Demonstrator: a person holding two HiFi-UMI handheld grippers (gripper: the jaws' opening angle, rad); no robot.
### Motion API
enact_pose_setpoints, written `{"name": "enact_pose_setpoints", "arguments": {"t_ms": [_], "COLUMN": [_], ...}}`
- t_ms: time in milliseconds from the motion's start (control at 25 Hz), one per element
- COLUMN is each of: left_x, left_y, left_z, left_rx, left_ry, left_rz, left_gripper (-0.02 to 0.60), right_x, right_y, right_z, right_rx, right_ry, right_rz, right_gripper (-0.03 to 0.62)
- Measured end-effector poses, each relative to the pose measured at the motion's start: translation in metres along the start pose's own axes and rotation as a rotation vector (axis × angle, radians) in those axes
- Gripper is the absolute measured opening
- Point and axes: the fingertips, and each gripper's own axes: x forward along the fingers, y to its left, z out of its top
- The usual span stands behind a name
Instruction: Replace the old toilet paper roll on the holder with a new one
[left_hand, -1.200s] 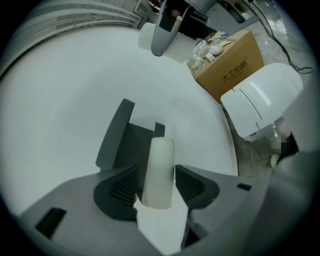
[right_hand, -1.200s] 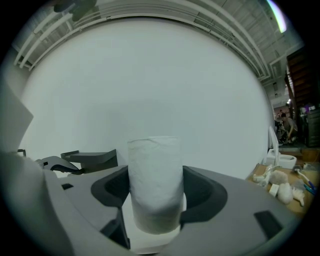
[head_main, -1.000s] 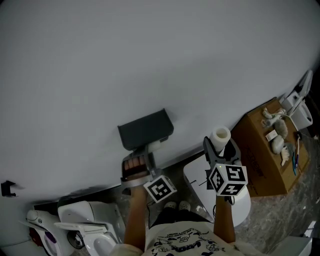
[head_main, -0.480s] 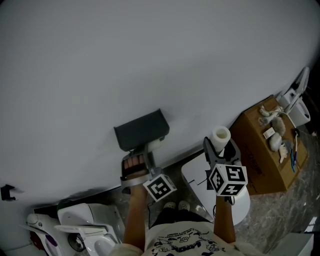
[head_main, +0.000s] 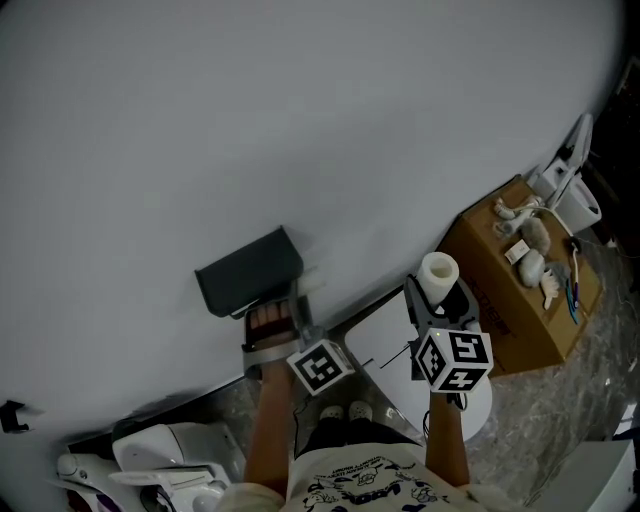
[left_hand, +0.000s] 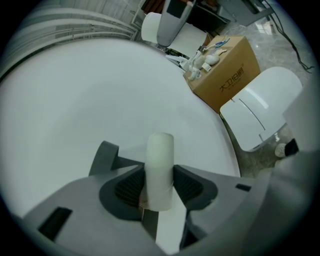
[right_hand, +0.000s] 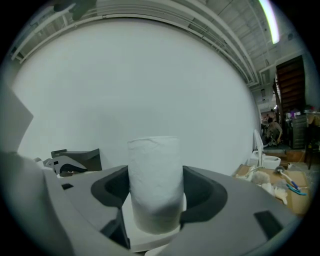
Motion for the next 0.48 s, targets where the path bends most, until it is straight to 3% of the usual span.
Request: {"name": "enact_pose_setpoints", "arguments": {"t_ms": [480], "left_x": [0.011], "left_y": [-0.008], "left_z": [0.064], "left_rx": [-0.01], "left_ry": [-0.124], "left_rz": [-0.026], "left_gripper": [0.189], "right_x": [-0.017], "right_y": [-0.051], "right_z": [0.002], "right_rx": [0.016], "right_ry": [-0.003], "right_rz": [-0.103], "right_gripper": [0.318]}}
